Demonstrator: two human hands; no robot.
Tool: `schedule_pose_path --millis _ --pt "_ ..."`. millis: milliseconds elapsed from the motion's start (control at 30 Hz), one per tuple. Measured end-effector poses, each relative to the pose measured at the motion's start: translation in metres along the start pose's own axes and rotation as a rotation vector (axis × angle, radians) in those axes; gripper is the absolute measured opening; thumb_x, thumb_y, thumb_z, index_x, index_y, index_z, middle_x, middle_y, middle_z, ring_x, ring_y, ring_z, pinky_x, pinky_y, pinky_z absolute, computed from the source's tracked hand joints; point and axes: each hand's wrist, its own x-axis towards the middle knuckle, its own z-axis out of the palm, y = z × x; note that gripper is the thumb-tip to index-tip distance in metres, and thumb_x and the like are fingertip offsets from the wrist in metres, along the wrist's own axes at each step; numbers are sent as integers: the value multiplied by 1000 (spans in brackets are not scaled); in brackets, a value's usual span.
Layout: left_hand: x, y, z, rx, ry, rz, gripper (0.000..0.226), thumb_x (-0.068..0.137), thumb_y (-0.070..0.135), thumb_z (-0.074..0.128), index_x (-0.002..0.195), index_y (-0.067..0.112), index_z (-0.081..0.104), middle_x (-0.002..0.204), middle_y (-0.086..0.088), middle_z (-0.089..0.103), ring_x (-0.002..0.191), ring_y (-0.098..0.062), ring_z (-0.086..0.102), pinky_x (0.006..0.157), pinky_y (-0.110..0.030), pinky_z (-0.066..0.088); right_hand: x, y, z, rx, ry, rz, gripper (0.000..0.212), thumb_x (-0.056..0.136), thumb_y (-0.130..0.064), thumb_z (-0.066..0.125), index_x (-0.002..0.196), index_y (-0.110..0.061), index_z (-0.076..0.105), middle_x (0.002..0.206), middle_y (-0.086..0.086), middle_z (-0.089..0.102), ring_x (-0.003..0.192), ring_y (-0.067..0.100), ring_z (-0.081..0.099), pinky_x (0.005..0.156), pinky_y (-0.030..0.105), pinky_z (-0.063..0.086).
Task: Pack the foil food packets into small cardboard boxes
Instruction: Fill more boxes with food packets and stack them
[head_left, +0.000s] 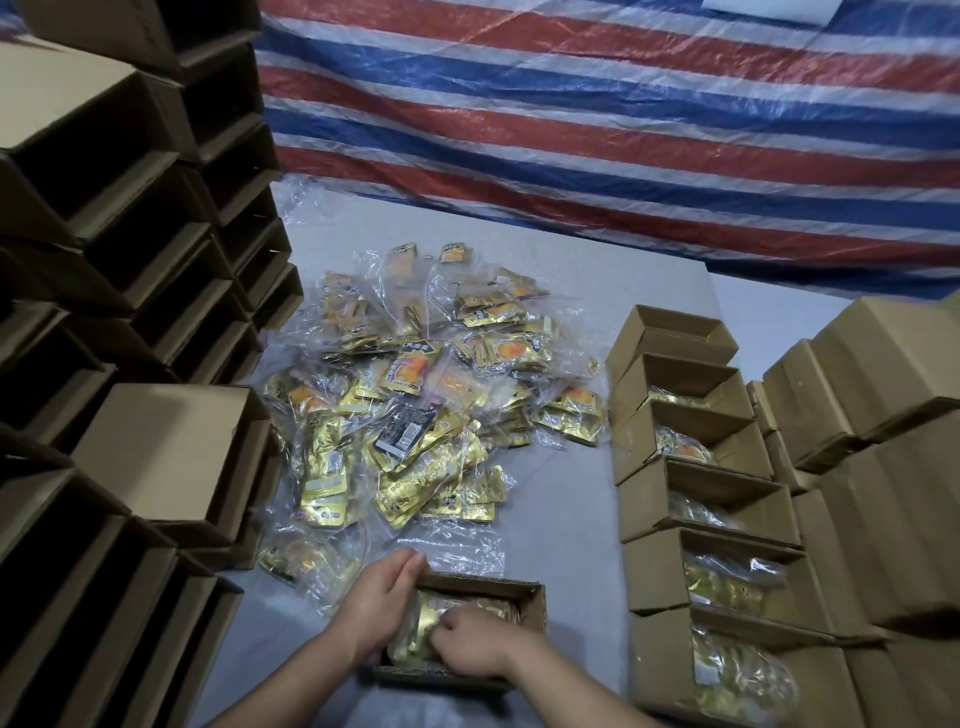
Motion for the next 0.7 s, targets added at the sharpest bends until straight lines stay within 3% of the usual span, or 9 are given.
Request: schedule_pose_path --millis 133,267,367,433,500,533,600,667,700 --pt "-1 2 -1 3 -3 6 29 102 24 47 77 18 60 74 -1 63 71 -1 56 67 -16 41 2 -10 6 -16 -72 23 56 98 -37 32 137 -2 51 144 22 48 130 33 49 103 34 38" --pt "-2 4 -1 15 19 9 26 101 23 50 78 22 62 75 1 64 74 -2 58 65 -12 41 -5 -9 3 -37 11 -26 51 98 -35 30 125 -3 59 136 23 54 124 34 53 99 35 41" --pt "-4 6 -2 8 49 -1 14 99 25 54 91 26 65 85 7 67 82 2 60 68 -11 41 -20 6 1 -4 274 -109 33 94 -39 36 87 -19 62 101 11 66 100 30 62 75 30 41" --pt "-5 8 -3 -37 65 -48 9 98 27 55 97 28 64 92 8 68 89 0 60 67 -11 40 -33 22 -1 -37 553 -152 24 93 -41 41 78 -25 52 93 3 63 89 23 60 74 32 44" --pt "-5 8 -3 -65 77 -70 10 98 27 55 99 25 65 93 6 68 90 -3 60 69 -13 41 -41 42 -2 -84 838 -197 13 93 -37 49 91 -25 54 100 -4 55 95 16 52 84 31 45" --pt "-6 9 -2 -68 87 -71 10 98 27 56 98 24 66 93 6 68 90 -3 60 69 -14 41 -44 50 -4 -89 910 -171 19 92 -36 52 107 -23 56 111 -5 51 105 14 49 93 29 43" --pt "-8 11 0 -65 101 -69 12 98 25 55 95 24 67 91 5 68 89 -5 60 69 -15 40 -46 62 -9 -52 857 -64 51 94 -39 52 141 -20 40 136 -5 40 125 15 42 107 29 36" --pt "-10 14 2 -60 96 -83 14 99 26 53 95 24 66 90 5 67 88 -5 59 68 -16 40 -41 66 -9 54 686 16 65 98 -40 50 153 -19 21 145 -1 37 128 19 46 101 28 40" --pt "-11 15 2 -53 88 -90 14 100 27 52 95 25 65 90 5 67 88 -5 59 67 -16 39 -38 66 -7 97 613 39 63 99 -39 48 152 -19 21 142 2 42 122 21 52 94 30 43"
